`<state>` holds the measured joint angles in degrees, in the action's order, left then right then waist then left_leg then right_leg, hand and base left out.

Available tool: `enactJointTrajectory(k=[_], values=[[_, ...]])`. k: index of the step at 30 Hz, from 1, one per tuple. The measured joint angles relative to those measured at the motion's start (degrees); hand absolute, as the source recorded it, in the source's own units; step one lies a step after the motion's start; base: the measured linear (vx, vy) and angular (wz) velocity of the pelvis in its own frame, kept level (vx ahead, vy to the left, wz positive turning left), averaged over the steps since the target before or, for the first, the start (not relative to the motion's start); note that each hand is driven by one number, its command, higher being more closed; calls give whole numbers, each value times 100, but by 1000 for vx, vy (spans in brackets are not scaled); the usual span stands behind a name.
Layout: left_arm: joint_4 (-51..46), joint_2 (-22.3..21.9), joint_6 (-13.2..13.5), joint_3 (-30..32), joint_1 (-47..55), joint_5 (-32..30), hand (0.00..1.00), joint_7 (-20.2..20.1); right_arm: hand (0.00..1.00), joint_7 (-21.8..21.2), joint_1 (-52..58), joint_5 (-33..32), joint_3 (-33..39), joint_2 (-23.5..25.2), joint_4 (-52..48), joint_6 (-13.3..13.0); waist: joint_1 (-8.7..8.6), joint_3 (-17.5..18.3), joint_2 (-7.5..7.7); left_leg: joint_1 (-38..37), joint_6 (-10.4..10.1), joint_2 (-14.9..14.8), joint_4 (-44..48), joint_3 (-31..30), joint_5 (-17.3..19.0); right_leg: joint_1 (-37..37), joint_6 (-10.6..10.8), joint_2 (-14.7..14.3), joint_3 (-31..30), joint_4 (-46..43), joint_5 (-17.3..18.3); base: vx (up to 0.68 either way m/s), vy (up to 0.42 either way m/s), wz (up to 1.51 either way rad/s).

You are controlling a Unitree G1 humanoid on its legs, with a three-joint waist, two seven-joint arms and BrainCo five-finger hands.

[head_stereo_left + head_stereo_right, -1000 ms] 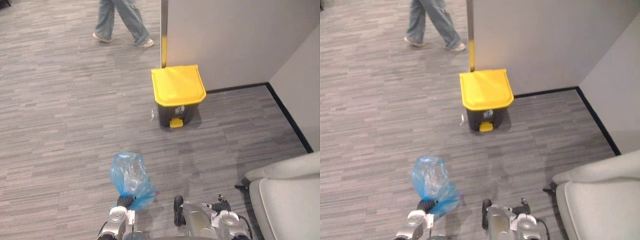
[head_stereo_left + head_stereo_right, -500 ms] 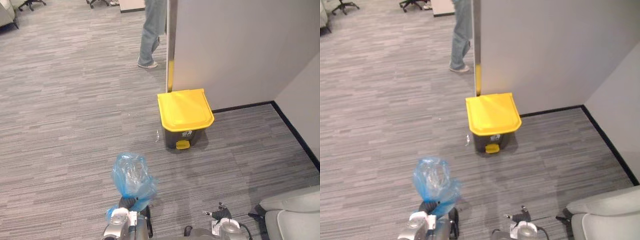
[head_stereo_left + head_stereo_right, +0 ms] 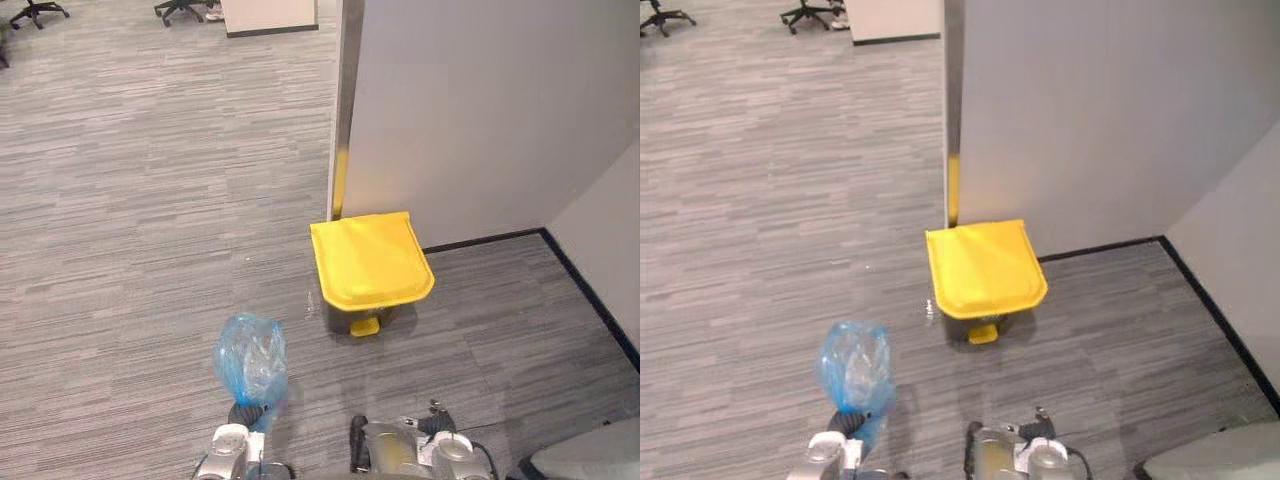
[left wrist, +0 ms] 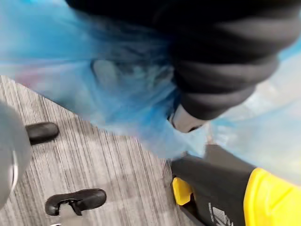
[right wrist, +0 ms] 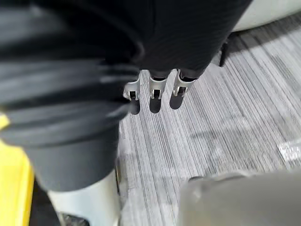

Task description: Gather rubbish on tea table into small bin, then transfer packed bag to large trash can.

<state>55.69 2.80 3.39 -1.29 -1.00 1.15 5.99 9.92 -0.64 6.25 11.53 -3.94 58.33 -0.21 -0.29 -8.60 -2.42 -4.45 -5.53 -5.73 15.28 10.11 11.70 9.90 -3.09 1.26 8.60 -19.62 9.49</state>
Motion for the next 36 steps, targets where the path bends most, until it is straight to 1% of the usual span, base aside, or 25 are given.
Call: enactJointTrajectory(k=[1, 2, 3, 5, 6, 7, 8, 9, 10, 11, 12, 13, 14, 16, 18, 20, 23, 26, 29, 30, 31, 33, 34, 35, 36], values=[[-24, -32, 0, 31, -8, -2, 100, -1, 0, 1, 40, -2, 2, 9, -15, 1, -1, -6, 9, 76, -28, -39, 354, -1, -15, -183, 0, 0, 23, 120, 0, 340, -85, 39], [-191, -105, 6, 45, 11, -2, 100, -6, 0, 3, 131, -2, -23, 49, -91, 1, 25, -49, 80, 463, -171, -203, 1563, 7, -20, -641, -13, 36, 45, 394, 7, 297, -30, 15], [-366, -186, 21, 71, 61, 0, 100, -13, 0, 10, 150, -3, -68, 79, -164, -14, 69, -53, 91, 844, -150, -393, 2483, 150, 137, -924, -77, 41, 40, 542, 47, 270, 5, 3], [-457, -264, 20, 107, 67, 2, 100, -20, 0, 10, 121, -5, -62, 126, -247, -18, 82, -51, 106, 1186, -40, -562, 2787, 325, 276, -1061, -79, 46, 12, 668, 48, 162, 49, -19], [-454, -287, 13, 126, 66, 3, 100, -26, 0, 10, 114, -12, -59, 162, -320, -25, 84, -48, 100, 1304, 10, -608, 2665, 409, 333, -1118, -76, 80, -26, 722, 50, 160, 114, -35], [-441, -294, 2, 142, 70, 4, 100, -34, 0, 5, 108, -14, -57, 186, -349, -21, 103, -51, 103, 1472, 22, -611, 2090, 470, 335, -1150, -38, 146, -122, 735, 66, 184, 170, -36], [-428, -303, -3, 137, 73, 4, 100, -41, 0, 8, 159, -15, -43, 179, -347, -12, 104, -42, 89, 1441, 110, -545, 1203, 446, 93, -1212, 129, 205, -171, 732, 153, 144, 163, -30], [-422, -320, -3, 137, 74, 4, 100, -44, 0, 9, 182, -15, -42, 165, -347, -11, 104, -13, 42, 1436, 99, -521, 867, 404, -196, -1214, 195, 191, -191, 721, 182, 178, 244, -12], [-299, -307, 1, 132, 42, 3, 100, -50, 0, 19, 187, -16, 15, 144, -207, 21, 100, 71, -82, 1317, -27, -420, 157, 111, -610, -1203, 393, 145, -317, 735, 296, 118, 174, 0], [-267, -270, 0, 129, 14, 3, 100, -50, 0, 10, 187, -16, 12, 165, -194, 36, 82, 65, -20, 1276, -8, -344, 59, 123, -673, -1201, 438, 206, -344, 770, 270, 141, 248, -2], [-255, -131, 2, 15, 3, 3, 100, -49, 0, 5, 195, -16, 16, 202, -107, 34, 69, 104, 148, 1165, 57, -160, -247, 192, -736, -1194, 539, 361, -475, 900, 270, 70, 138, -3], [-244, -114, 2, 10, 3, 0, 100, -50, 0, 4, 194, -14, 25, 202, -67, 47, 69, 114, 175, 1133, 74, -123, -316, 224, -761, -1201, 563, 395, -495, 931, 256, 121, 207, -24], [-146, -1, 1, 2, 44, -35, 100, -62, 0, 6, 179, -12, 75, 202, 4, 50, 83, 157, 246, 965, 123, -1, -584, 374, -825, -1210, 613, 495, -635, 1029, 225, 80, 119, -29], [-28, 76, -2, -23, 96, -110, 100, -66, 0, 7, 175, -11, 75, 201, 4, 42, 78, 170, 248, 814, 158, 84, -822, 473, -904, -1219, 667, 555, -730, 1094, 194, 49, 78, -30], [60, 221, -7, -87, 123, -117, 100, -68, 0, 6, 169, -8, 75, 198, 117, 43, 48, 184, 208, 695, 175, 173, -1151, 545, -1046, -1193, 689, 569, -804, 1223, 123, 32, 43, -18], [97, 266, -7, -100, 154, -117, 100, -67, 0, 2, 159, -4, 74, 182, 183, 50, 54, 184, 202, 628, 166, 166, -1294, 599, -1094, -1193, 693, 543, -871, 1292, 78, 31, 9, -22], [138, 297, -12, -214, 212, -122, 100, -71, 0, 5, 77, 2, 63, 108, 247, 49, 52, 185, 202, 542, 160, 140, -1453, 709, -1100, -1144, 664, 481, -1098, 1411, -30, 32, -1, -40], [137, 304, -11, -221, 204, -127, 100, -93, 0, 8, -47, 5, 46, 91, 266, 49, 63, 178, 213, 553, 166, 144, -1516, 813, -1092, -969, 710, 467, -1384, 1483, -141, 32, 16, -51], [132, 315, -11, -221, 175, -125, 100, -103, 0, 6, -105, 6, -61, 85, 267, 50, 60, 166, 227, 579, 226, 166, -1412, 814, -931, -852, 744, 489, -1568, 1395, -154, 28, 33, -34], [73, 315, -3, -222, 138, -123, 100, -116, 0, 6, -124, 6, -63, 90, 266, 50, 60, 111, 258, 674, 237, 156, -1056, 811, -693, -754, 829, 511, -1629, 1081, -40, 24, 32, -24], [56, 315, -1, -225, 129, -120, 100, -119, 0, 6, -129, 6, -61, 86, 265, 50, 62, 64, 265, 675, 252, 151, -937, 811, -611, -753, 863, 514, -1662, 961, 2, 25, 34, -24], [50, 303, 4, -245, 107, -111, 100, -123, 0, 7, -182, 5, -58, 54, 251, 48, 44, -61, 254, 700, 291, 130, -511, 810, -298, -627, 983, 530, -1700, 407, 147, -8, 44, -18], [49, 300, 8, -239, 59, -111, 100, -122, 0, 10, -198, 3, -48, 40, 235, 47, 25, -125, 256, 681, 391, 121, -447, 743, -154, -379, 1065, 533, -1642, -195, 195, -54, 51, -10], [49, 311, 7, -210, -25, -108, 100, -119, 0, -8, -236, -52, 5, 71, 179, 38, 11, -240, 238, 600, 451, 142, -431, 657, -95, 113, 1092, 508, -1470, -1091, 264, -43, 58, -4], [54, 294, 4, -196, -40, -106, 100, -113, 0, 0, -244, -55, 18, 72, 110, 27, -16, -274, 222, 570, 462, 129, -405, 620, -55, 217, 1049, 491, -1369, -1217, 349, 12, 55, -2]])
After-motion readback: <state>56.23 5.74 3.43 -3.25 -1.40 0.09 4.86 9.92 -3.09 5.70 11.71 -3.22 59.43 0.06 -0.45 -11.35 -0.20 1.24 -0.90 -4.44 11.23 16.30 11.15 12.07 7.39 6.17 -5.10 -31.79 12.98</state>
